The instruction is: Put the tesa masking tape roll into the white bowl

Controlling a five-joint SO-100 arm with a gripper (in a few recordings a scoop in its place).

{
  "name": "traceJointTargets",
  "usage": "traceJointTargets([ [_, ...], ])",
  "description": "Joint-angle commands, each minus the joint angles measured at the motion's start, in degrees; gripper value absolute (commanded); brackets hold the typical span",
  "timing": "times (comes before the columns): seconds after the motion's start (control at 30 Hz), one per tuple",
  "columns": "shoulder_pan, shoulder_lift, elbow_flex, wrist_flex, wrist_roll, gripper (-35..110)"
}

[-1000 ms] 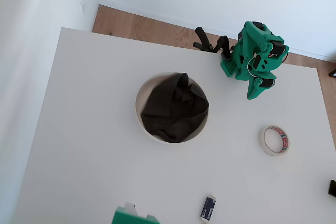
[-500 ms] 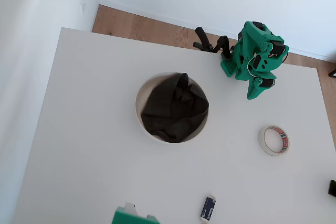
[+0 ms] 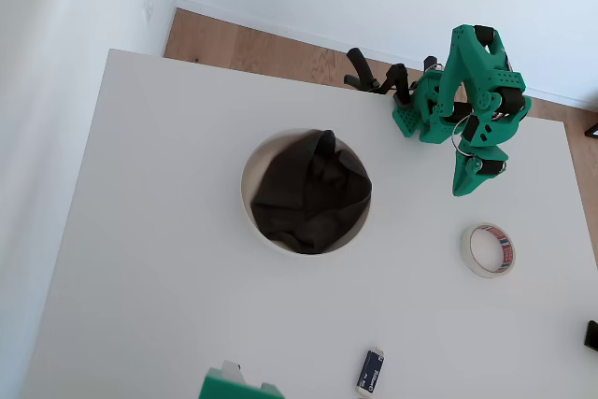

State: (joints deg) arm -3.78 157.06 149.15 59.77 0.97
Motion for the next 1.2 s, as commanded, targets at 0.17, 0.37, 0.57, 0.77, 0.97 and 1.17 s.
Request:
traceJointTargets([
  [0.17,-15.73,-31.20,-20.57,-7.91,5.80,-8],
  [0.37,-23.03,-42.63,-28.83,-5.89,10.46,13],
  [0.57,-25.31,-43.68,-29.18,-8.00,11.34,15],
  [0.77,-26.02,-46.85,-29.09,-8.17,13.10,18],
  [0.97,-26.02,-49.39,-29.00,-8.88,15.47,17],
  [1.17,-27.33,-52.12,-29.00,-9.49,17.67,16],
])
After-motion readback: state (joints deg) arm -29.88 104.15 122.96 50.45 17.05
